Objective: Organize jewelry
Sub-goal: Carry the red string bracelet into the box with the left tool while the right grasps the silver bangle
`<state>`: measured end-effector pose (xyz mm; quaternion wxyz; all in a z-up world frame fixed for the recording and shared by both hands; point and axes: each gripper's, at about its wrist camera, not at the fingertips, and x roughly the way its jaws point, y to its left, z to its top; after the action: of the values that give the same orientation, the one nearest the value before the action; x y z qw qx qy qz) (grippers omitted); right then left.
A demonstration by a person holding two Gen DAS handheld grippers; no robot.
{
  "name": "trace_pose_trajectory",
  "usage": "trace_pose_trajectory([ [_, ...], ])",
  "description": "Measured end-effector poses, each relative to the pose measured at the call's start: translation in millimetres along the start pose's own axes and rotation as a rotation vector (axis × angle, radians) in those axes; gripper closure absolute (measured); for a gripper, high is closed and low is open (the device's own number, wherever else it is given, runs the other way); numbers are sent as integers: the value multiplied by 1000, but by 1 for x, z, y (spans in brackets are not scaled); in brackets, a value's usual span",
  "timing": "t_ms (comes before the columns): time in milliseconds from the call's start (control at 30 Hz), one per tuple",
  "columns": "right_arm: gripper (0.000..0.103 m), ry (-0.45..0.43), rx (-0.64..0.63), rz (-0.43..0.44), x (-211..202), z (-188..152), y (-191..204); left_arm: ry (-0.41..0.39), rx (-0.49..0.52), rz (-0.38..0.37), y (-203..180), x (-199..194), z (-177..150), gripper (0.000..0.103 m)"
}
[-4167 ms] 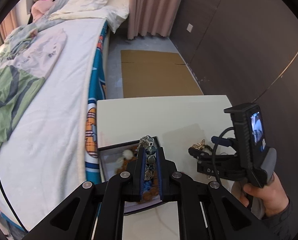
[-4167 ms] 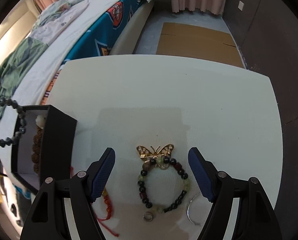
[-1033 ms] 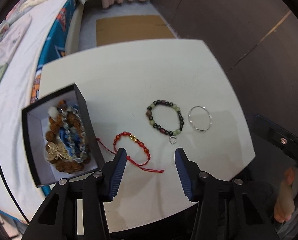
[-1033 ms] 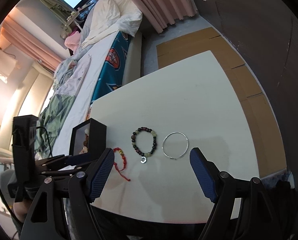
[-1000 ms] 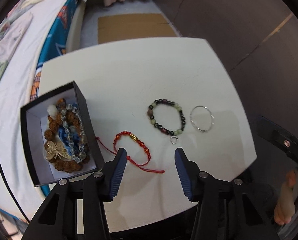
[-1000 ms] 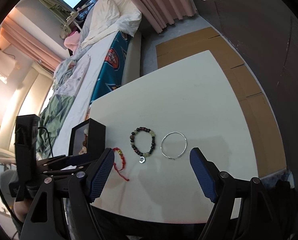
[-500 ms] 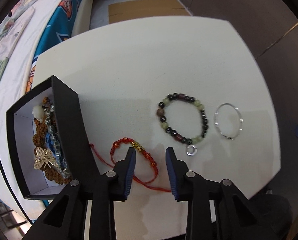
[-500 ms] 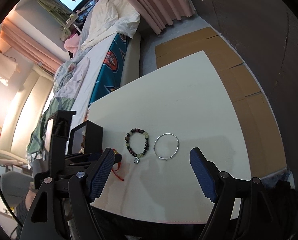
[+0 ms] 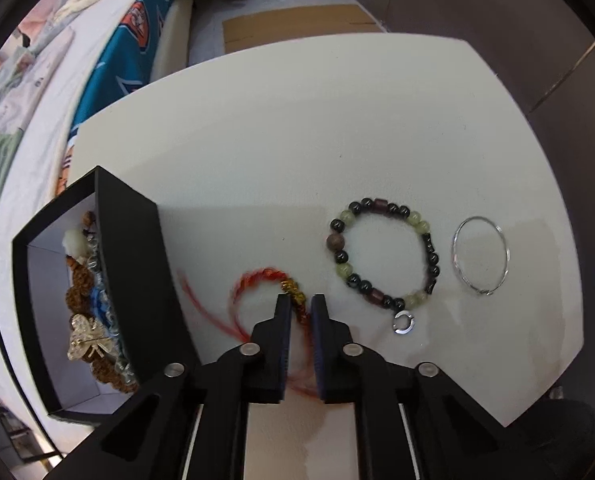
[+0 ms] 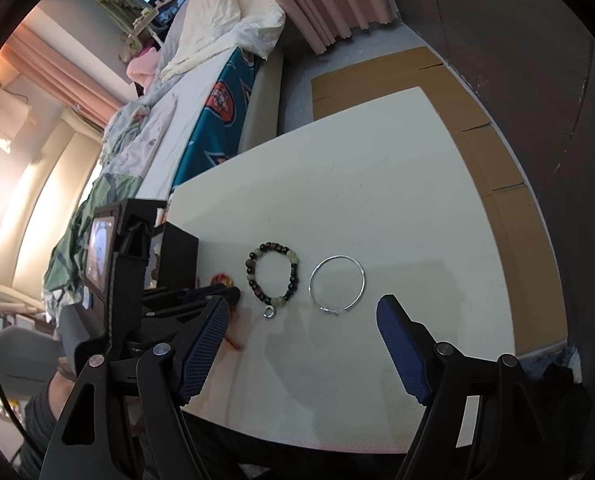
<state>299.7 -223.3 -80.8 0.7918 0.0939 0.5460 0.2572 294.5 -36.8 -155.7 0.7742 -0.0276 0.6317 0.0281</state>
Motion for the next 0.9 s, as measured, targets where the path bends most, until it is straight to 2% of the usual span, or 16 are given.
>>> trace_pose_trajectory([
  [167, 31, 37, 1, -28, 16, 2, 1, -19, 16, -70, 0, -10, -5, 96],
  [367, 48, 85, 27, -32, 36, 4, 0, -89, 25, -109, 1, -42, -9, 96],
  [433, 58, 104, 19, -39, 44, 4, 3, -110, 21, -117, 4, -54, -9, 96],
  [500, 63, 120, 7, -57, 49, 3, 6, -130, 19, -126, 10, -62, -10, 96],
  [667, 63, 143, -85, -194, 60, -2, 14, -164, 0, -159, 23, -80, -12, 96],
  [900, 63, 169, -233, -286, 74, -10, 28, -192, -31, -193, 48, -92, -14, 96],
])
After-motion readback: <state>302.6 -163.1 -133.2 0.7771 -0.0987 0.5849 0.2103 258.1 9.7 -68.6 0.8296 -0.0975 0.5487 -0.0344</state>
